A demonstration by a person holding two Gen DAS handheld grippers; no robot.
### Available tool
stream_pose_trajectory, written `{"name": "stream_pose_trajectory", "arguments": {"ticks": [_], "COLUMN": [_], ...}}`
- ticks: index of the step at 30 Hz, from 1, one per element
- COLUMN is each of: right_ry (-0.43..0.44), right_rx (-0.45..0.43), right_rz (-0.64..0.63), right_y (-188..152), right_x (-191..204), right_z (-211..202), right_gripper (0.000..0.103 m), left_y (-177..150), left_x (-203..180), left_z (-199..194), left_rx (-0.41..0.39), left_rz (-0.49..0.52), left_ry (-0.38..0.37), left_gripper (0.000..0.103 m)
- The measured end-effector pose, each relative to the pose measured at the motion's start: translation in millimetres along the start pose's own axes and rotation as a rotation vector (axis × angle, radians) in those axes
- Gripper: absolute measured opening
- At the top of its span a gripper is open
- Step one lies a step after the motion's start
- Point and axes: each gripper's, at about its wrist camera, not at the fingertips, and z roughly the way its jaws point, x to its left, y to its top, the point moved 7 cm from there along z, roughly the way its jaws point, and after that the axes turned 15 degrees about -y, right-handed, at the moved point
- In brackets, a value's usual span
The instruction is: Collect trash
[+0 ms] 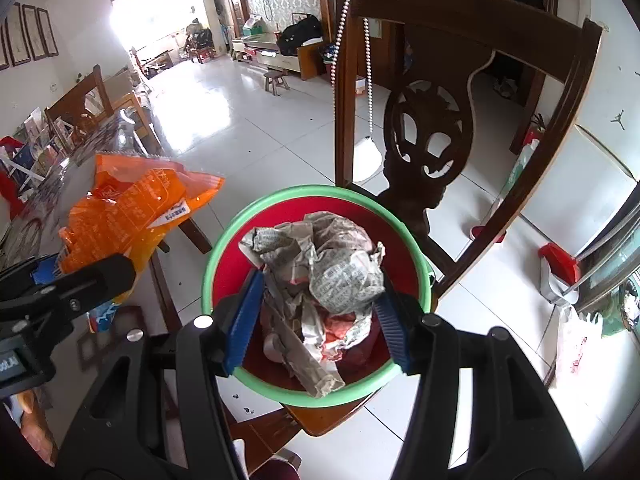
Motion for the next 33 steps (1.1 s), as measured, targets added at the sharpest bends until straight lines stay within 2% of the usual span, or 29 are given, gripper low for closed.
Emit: {"name": "stream_pose_trajectory", "arguments": {"ticks": [1,2,3,5,8,12,16,20,26,29,31,33], "right_ry": [-0.004,-0.008,-0.015,-0.028,-0.030,-0.036,-0.053,-0.053,0.014,0.075,0.105,0.070], "right_rx": [-0.003,-0.006,-0.007,-0.019,-0.026,-0.040,-0.097,-0.189,-0.354,-0.451,-0.489,-0.543], "right_rz": [0.002,0.001,-0.001,0.002,0.006,0.003,-0.017,-0.039,-0.058,-0.064,-0.144,-0.220], "right_y": [0.7,1.8,2.9,5.4,9.2,13.5,22.0,34.4,49.4,47.2,43.1,36.8], "right_x": [-1.0,-1.5,-1.6,-1.8,-2.3,-2.3,0.6,13.2,52.5,85.1,113.9,142.0], "right_z": [2.1,4.2,5.5,6.3,6.9,1.0,-23.0,-61.3,-128.0,-159.6,-173.7,-186.3], "right_gripper": [0.058,0.068,0.073,0.075,0.079,0.079,0.088,0.098,0.098,0.098,0.098,0.098], "left_y": [0.3,0.7,1.3,4.2,7.5,11.4,12.8,13.3,4.9,-5.4,-17.0,-30.3], "left_x": [-0.8,-2.5,-3.0,-3.6,-4.2,-3.8,-2.3,-2.1,11.9,26.6,42.6,56.9], "left_z": [0.2,1.1,0.9,-2.3,-8.8,-24.0,-50.8,-94.7,-176.9,-219.6,-253.3,-281.4], "left_rx": [0.001,0.002,0.001,-0.016,-0.041,-0.077,-0.131,-0.218,-0.348,-0.414,-0.465,-0.511], "left_rz": [0.004,0.012,0.018,0.024,0.033,0.034,0.036,0.042,0.061,0.048,0.028,0.016], "left_ry": [-0.001,-0.002,0.007,0.009,0.010,0.015,0.021,0.034,0.122,0.169,0.218,0.277], "left_gripper": [0.063,0.068,0.074,0.081,0.087,0.089,0.092,0.095,0.095,0.095,0.095,0.095]}}
